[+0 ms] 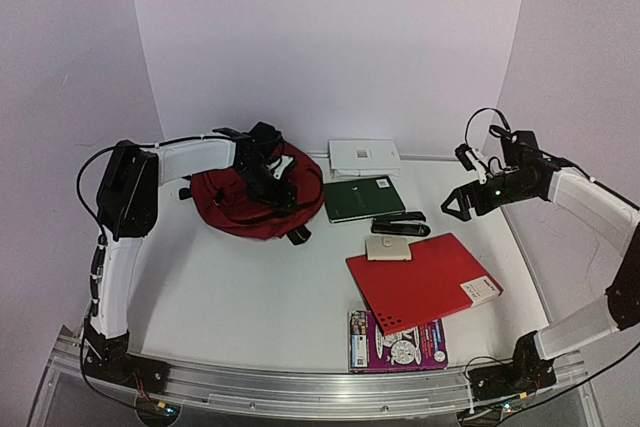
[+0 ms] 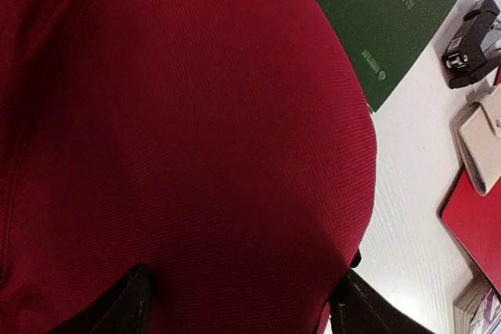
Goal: Pack the student bag
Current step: Move the student bag to the center of the board.
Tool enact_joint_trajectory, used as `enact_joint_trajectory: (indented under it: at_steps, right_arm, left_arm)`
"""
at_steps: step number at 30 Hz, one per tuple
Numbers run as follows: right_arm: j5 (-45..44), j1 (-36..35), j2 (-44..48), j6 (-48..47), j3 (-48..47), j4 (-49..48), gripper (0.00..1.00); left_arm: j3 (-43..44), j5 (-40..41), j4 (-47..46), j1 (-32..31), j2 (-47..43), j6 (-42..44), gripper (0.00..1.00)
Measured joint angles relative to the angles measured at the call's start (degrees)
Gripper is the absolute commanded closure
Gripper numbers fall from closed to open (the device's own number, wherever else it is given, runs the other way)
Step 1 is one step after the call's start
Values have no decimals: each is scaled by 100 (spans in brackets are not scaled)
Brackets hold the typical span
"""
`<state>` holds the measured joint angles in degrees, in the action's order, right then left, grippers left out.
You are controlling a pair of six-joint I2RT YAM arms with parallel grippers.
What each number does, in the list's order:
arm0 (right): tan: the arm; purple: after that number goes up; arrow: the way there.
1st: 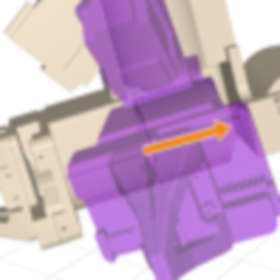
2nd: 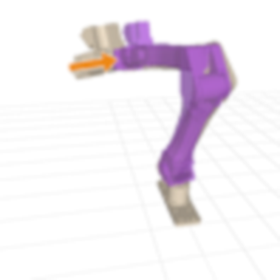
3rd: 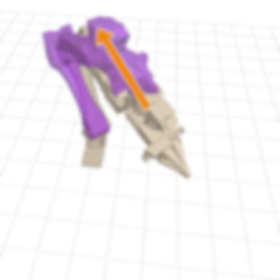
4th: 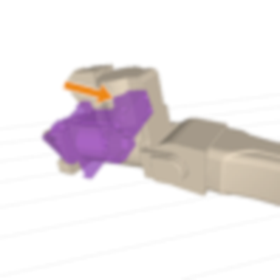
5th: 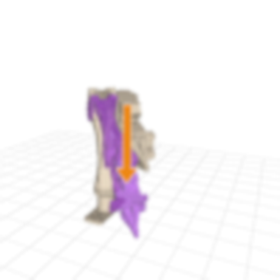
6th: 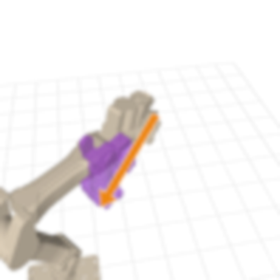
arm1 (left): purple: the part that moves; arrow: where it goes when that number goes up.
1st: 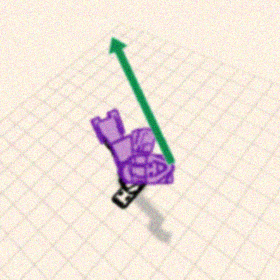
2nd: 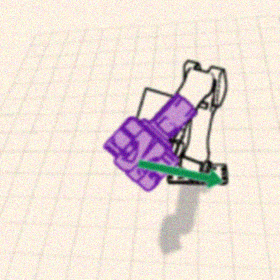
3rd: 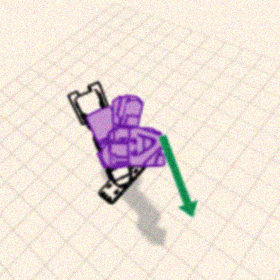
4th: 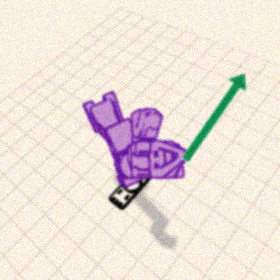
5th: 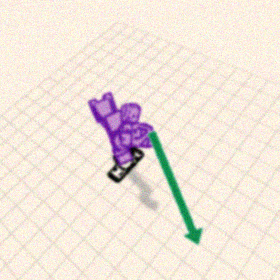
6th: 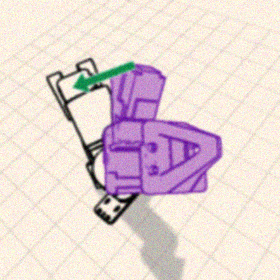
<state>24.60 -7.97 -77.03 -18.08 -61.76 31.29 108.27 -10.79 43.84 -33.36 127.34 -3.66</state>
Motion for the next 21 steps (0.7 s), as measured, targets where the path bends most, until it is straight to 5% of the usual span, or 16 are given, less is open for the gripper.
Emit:
enact_joint_trajectory:
  at_steps: [4,13,21]
  right_arm:
    - [133,-12,-133,114,-21,-22,2]
    - [278,-632,-915,539,-370,-219,2]
    - [261,-1748,-1888,837,-1138,-535,2]
  left_arm:
    - [-406,-1,-164,-2,-109,-56,66]
    - [-2882,40,-684,37,-1708,-636,97]
    - [-4112,-5,-1006,-425,-2692,-1422,100]
